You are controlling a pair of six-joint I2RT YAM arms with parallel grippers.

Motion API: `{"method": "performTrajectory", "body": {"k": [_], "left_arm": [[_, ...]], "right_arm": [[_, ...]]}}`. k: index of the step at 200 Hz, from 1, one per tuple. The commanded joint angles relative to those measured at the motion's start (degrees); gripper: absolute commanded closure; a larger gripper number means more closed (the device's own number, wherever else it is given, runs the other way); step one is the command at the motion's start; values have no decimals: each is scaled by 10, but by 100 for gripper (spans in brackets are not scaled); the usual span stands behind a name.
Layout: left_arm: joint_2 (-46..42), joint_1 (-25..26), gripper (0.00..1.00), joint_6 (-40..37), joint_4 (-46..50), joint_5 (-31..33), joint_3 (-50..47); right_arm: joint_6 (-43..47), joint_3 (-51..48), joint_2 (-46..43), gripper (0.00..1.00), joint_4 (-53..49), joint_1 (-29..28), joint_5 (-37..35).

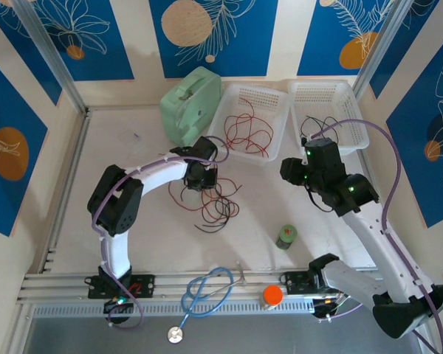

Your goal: Untangle the cables

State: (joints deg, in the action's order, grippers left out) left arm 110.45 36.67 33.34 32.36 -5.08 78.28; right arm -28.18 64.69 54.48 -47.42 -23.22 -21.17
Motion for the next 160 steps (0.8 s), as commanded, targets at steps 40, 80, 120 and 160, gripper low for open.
{"method": "performTrajectory", "body": {"k": [40, 80, 120, 160], "left_arm": [[-60, 8, 100, -11, 56, 14, 56], [-154, 24, 100, -43, 158, 49, 154], [-219, 32, 100, -63, 234, 67, 263], [-225, 37, 100, -81, 290, 47, 401]], "right_arm": [[-13, -19, -34, 55, 2, 2, 35], [-13, -58, -39, 53, 55, 1, 122], [-35, -142, -45, 49, 190, -17, 244], [-65, -195, -47, 46, 281, -42, 266]]}}
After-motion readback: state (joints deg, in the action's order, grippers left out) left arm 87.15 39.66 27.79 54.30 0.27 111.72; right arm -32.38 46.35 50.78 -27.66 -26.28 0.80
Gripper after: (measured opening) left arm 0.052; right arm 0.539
